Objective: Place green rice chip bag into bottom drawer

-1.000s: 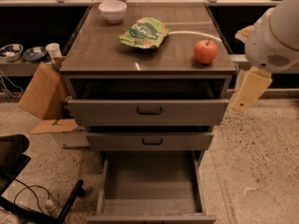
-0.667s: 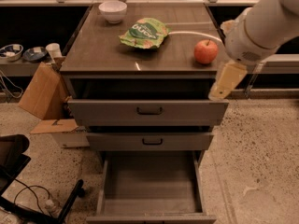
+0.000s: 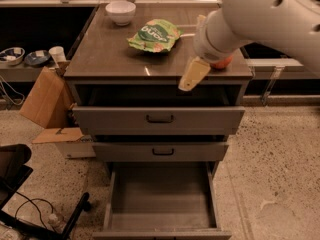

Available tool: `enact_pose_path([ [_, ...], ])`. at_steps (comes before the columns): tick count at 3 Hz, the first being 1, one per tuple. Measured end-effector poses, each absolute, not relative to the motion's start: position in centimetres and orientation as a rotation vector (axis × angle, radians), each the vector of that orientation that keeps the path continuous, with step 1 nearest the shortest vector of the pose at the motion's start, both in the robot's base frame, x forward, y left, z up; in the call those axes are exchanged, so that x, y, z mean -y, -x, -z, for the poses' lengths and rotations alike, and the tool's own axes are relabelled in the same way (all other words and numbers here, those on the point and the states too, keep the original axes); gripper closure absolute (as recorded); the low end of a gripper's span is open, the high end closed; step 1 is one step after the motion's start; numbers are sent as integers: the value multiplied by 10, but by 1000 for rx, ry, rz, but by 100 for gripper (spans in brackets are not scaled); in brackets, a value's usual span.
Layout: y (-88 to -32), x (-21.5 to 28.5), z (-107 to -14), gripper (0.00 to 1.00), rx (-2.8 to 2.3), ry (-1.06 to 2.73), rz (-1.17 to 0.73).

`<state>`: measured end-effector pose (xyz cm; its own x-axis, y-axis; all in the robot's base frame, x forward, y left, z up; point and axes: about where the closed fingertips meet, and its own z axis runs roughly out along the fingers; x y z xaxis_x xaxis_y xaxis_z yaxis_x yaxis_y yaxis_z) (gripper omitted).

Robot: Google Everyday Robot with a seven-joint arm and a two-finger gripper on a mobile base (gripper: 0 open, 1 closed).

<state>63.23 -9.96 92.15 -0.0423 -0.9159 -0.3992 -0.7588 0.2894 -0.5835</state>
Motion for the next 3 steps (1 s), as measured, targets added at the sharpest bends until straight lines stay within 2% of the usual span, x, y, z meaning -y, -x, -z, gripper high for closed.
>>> enact_pose_path([
  [3, -648, 90, -924, 0, -1776, 1495, 251],
])
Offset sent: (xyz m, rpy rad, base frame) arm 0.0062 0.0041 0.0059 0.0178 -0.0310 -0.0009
